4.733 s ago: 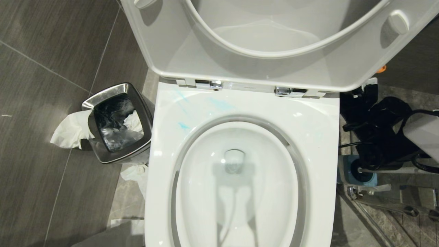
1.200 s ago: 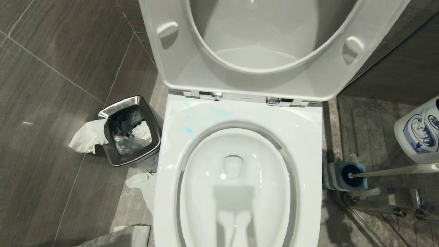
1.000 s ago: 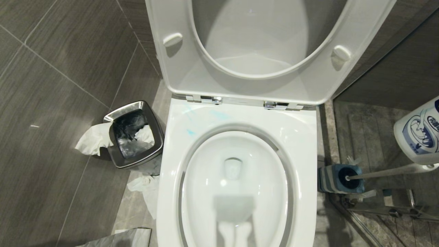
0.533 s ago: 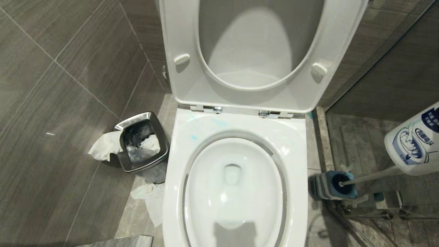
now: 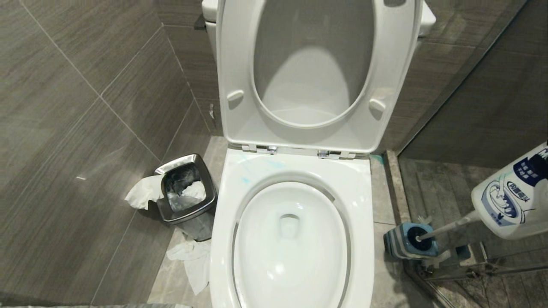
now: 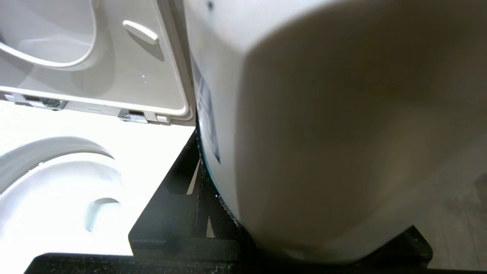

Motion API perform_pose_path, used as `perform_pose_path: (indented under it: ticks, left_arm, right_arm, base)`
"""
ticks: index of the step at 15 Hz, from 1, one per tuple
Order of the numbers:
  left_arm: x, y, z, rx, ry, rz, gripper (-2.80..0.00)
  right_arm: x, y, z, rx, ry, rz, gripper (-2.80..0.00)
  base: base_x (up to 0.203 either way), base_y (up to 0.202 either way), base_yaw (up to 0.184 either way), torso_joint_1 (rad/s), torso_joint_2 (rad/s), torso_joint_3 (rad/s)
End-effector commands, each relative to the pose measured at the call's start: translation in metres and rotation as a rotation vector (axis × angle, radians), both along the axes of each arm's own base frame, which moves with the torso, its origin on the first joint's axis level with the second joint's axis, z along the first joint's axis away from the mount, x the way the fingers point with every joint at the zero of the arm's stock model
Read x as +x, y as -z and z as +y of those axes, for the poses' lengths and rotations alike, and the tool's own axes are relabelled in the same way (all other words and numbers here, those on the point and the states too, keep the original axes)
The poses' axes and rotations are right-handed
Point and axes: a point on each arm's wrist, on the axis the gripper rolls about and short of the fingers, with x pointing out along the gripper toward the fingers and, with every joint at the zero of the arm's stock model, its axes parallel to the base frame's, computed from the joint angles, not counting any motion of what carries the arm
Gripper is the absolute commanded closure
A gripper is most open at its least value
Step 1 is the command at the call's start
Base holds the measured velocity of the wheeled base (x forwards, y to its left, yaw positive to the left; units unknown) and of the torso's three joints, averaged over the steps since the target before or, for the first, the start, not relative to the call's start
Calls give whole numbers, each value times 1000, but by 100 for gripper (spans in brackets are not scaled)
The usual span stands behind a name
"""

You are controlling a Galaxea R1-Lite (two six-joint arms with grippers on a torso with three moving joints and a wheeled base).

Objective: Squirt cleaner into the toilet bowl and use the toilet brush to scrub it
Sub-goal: Pour in the cleaning agent

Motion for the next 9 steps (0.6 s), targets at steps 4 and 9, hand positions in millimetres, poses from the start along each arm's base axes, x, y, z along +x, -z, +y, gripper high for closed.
perform_pose_path:
  ticks: [4, 9]
  left_arm:
    - [0, 0, 0, -1, 0, 2, 0]
    - [0, 0, 0, -1, -4, 2, 0]
  right_arm:
    - [-2, 5, 0, 30, -9, 43, 0]
    - [-1, 12, 0, 34, -14, 103, 0]
  base:
    - [0, 0, 0, 1, 3, 206]
    - [0, 0, 0, 0, 3, 205]
